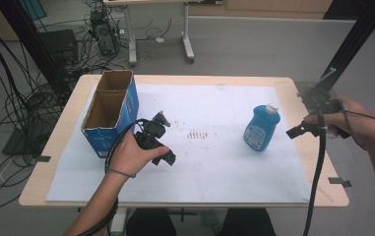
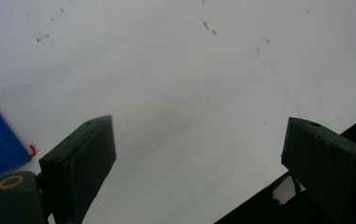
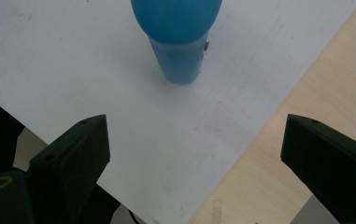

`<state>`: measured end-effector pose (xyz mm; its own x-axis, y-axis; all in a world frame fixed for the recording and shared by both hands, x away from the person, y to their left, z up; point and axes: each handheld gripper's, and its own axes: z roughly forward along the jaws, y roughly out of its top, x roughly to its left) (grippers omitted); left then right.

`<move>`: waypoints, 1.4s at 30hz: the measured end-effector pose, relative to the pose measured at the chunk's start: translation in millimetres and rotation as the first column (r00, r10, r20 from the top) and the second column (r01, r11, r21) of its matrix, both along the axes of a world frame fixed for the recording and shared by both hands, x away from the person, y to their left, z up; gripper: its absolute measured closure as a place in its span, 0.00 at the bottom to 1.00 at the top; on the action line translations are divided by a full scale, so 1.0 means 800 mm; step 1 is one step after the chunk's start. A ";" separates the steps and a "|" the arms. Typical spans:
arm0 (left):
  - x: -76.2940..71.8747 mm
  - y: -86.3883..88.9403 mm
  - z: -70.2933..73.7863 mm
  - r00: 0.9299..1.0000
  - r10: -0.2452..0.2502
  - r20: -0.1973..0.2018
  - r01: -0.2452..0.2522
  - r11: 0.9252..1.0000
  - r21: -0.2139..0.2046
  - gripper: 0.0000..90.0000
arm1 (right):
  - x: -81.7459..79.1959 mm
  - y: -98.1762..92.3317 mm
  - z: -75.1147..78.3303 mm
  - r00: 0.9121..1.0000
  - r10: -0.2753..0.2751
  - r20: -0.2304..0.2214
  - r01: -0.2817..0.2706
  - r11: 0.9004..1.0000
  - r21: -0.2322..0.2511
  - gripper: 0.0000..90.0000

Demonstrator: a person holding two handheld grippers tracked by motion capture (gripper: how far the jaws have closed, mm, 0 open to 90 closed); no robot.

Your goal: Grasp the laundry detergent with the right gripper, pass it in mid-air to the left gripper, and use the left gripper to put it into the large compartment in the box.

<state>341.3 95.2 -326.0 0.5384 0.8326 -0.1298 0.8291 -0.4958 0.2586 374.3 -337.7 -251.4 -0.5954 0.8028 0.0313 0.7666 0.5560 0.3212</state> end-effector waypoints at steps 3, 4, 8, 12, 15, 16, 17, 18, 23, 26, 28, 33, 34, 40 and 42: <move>0.001 0.000 -0.001 1.000 0.000 -0.001 0.000 1.000 0.002 0.12 | -0.002 -0.001 -0.007 1.000 -0.002 -0.001 0.002 1.000 0.005 0.09; 0.001 0.000 -0.001 1.000 -0.002 -0.003 0.002 1.000 0.002 0.12 | -0.003 -0.001 -0.009 1.000 -0.001 -0.002 0.001 1.000 0.007 0.09; 0.001 -0.001 -0.001 1.000 -0.001 -0.003 0.001 1.000 0.002 0.12 | -0.006 -0.002 -0.017 1.000 -0.005 0.001 0.005 1.000 0.015 0.09; 0.000 -0.001 -0.002 1.000 0.000 -0.002 0.000 1.000 0.001 0.11 | -0.008 -0.004 -0.023 1.000 -0.005 0.014 0.005 1.000 0.023 0.09; 0.000 0.000 -0.003 1.000 0.001 -0.004 -0.001 1.000 0.000 0.11 | -0.010 -0.006 -0.027 1.000 -0.009 0.029 0.009 0.999 0.033 0.09; 0.000 0.000 -0.003 1.000 -0.003 -0.005 0.003 1.000 0.001 0.12 | -0.011 -0.006 -0.029 0.999 -0.009 0.037 0.007 0.999 0.038 0.09; 0.000 0.000 -0.003 1.000 -0.001 -0.005 0.001 1.000 -0.001 0.12 | -0.012 -0.007 -0.030 0.999 -0.010 0.039 0.008 0.999 0.043 0.09; 0.000 0.000 -0.003 1.000 0.001 -0.004 -0.001 1.000 -0.003 0.12 | -0.013 -0.007 -0.031 0.999 -0.009 0.039 0.008 0.999 0.043 0.09; 0.000 0.000 -0.003 1.000 0.001 0.000 -0.001 1.000 -0.010 0.12 | -0.017 -0.010 -0.039 0.998 -0.011 0.058 0.008 0.998 0.055 0.09; 0.000 -0.001 -0.004 1.000 0.005 0.003 -0.005 1.000 -0.019 0.12 | -0.019 -0.010 -0.044 0.997 -0.014 0.076 0.010 0.998 0.056 0.10; -0.001 -0.001 -0.004 1.000 0.002 0.002 -0.002 1.000 -0.019 0.12 | -0.021 -0.010 -0.047 0.996 -0.019 0.084 0.014 0.998 0.069 0.10; 0.000 0.001 -0.005 1.000 0.010 0.003 -0.010 1.000 -0.024 0.12 | -0.024 -0.010 -0.056 0.994 -0.022 0.112 0.012 0.996 0.085 0.10; 0.000 0.001 -0.005 1.000 0.010 0.003 -0.010 1.000 -0.026 0.12 | -0.025 -0.010 -0.057 0.993 -0.022 0.116 0.012 0.996 0.085 0.10; -0.001 0.002 -0.005 1.000 0.013 0.002 -0.013 0.999 -0.033 0.12 | -0.027 -0.011 -0.068 0.988 -0.030 0.154 0.014 0.995 0.102 0.10; -0.001 0.003 -0.006 1.000 0.020 0.003 -0.020 0.999 -0.035 0.12 | -0.028 -0.012 -0.071 0.987 -0.037 0.159 0.020 0.994 0.109 0.09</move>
